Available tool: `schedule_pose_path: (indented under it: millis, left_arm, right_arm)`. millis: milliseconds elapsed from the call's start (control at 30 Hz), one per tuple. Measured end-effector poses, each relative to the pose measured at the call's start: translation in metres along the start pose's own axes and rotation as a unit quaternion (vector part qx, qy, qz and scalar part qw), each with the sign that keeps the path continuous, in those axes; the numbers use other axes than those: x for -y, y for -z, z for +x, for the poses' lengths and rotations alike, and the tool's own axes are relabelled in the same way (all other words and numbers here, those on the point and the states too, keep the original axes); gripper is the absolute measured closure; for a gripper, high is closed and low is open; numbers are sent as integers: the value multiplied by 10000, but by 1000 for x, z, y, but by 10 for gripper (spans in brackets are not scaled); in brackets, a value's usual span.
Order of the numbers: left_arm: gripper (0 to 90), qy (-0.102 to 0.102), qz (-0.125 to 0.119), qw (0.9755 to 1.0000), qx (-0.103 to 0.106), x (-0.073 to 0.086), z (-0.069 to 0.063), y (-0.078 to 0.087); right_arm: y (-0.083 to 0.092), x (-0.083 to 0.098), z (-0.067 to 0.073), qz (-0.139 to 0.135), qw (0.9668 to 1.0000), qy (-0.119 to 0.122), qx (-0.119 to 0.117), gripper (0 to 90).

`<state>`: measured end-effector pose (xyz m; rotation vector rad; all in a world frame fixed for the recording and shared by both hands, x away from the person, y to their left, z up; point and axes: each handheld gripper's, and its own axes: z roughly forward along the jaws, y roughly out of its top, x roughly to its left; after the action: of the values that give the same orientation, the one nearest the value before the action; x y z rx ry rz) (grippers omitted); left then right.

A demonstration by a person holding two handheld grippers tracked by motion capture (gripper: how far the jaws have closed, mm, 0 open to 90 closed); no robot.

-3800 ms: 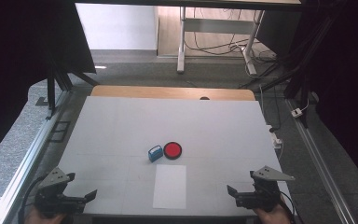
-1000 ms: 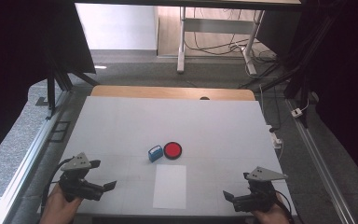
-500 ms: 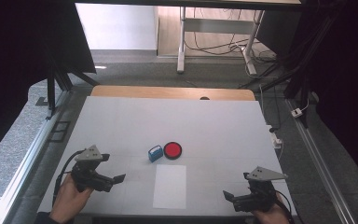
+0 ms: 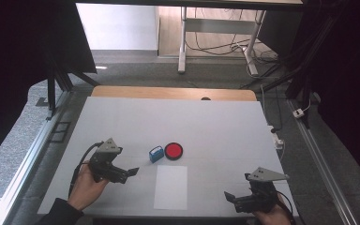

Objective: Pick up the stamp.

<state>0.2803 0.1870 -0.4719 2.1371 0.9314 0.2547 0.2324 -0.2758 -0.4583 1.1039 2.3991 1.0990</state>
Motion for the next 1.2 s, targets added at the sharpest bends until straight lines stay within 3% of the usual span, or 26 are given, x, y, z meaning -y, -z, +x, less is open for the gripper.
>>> schedule_pose_path:
  millis: [500,600,667,767,1067,1200]
  left_arm:
    - [1,-156,157,9997,83,-20,8,-31]
    - [0,-158,173,9994,272,-25,10,-40]
    - [0,-178,231,9992,284,-28,11,-46]
    - [0,-160,249,9992,266,-30,11,-51]
    - [3,-372,462,9982,129,-40,7,-78]
    - [47,-472,546,9974,34,-43,6,-88]
  right_arm:
    - [-1,0,0,5,10000,16,-34,0]
    - [-1,0,0,11,10000,27,-33,0]
    - [-1,0,0,17,10000,26,-37,0]
    - [-1,0,0,16,10000,24,-42,0]
    - [-1,0,0,19,10000,40,-41,0]
    - [-1,0,0,21,10000,32,-52,0]
